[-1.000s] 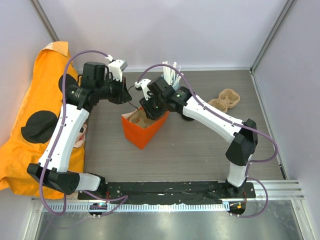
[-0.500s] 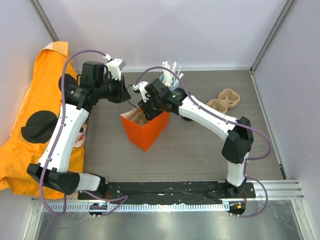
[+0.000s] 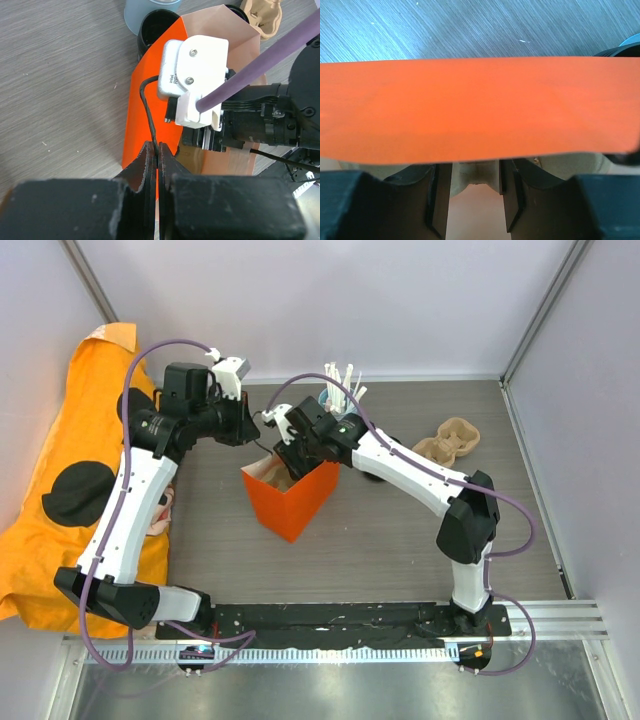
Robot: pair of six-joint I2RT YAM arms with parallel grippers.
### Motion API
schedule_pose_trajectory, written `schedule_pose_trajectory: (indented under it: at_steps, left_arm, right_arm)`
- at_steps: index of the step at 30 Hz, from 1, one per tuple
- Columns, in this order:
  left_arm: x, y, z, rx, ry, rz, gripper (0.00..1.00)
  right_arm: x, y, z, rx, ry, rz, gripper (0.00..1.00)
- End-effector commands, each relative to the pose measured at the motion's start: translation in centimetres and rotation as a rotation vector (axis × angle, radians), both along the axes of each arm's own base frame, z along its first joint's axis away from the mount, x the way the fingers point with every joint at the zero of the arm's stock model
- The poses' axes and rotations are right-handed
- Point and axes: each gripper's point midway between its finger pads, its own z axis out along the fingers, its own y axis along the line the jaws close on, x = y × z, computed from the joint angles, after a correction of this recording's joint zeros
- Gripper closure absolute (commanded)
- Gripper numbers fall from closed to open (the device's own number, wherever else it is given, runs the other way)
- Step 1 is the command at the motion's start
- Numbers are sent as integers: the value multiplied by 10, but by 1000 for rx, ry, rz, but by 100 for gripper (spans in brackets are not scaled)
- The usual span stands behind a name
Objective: Pack the takeout coffee
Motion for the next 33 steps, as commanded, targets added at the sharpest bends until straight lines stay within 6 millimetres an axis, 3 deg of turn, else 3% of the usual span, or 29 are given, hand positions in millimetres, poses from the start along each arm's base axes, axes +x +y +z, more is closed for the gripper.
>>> schedule_pose_trajectory:
  at_steps: [1,18,26,29,33]
  left_arm:
    - [7,1,19,-20,-63,18,100]
    - [6,4,22,-11,-76,30,100]
    - [6,6,22,-8,-81,36,100]
    - [6,6,22,-5,-79,42,100]
    - [8,9,17,7,-74,54,100]
  right_arm:
    - [3,1,6,-13,-18,0,70]
    - [10,-3,-12,-69,-20,-28,70]
    - [10,-2,-10,-79,-17,-28,70]
    - [7,-2,-2,-66,-20,-23,64]
    - [6,-4,12,-44,-40,-18,42]
